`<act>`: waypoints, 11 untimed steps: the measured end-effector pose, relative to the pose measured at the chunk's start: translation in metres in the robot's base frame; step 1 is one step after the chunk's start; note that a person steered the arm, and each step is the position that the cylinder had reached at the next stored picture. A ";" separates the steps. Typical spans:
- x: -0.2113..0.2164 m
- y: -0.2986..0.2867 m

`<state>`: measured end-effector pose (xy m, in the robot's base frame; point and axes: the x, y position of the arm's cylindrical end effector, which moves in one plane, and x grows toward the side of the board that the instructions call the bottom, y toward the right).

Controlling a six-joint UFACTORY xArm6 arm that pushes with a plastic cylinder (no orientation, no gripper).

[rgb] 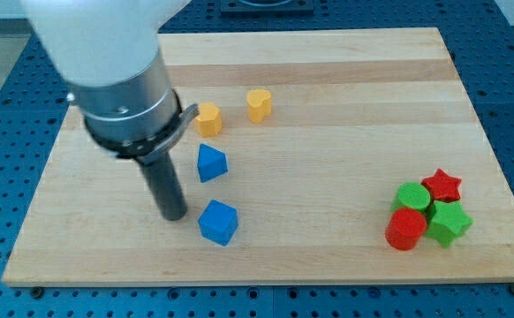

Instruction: Place the green star above the green circle

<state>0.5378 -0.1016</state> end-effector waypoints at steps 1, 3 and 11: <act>-0.001 0.065; -0.040 0.128; -0.046 0.217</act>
<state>0.4917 0.1149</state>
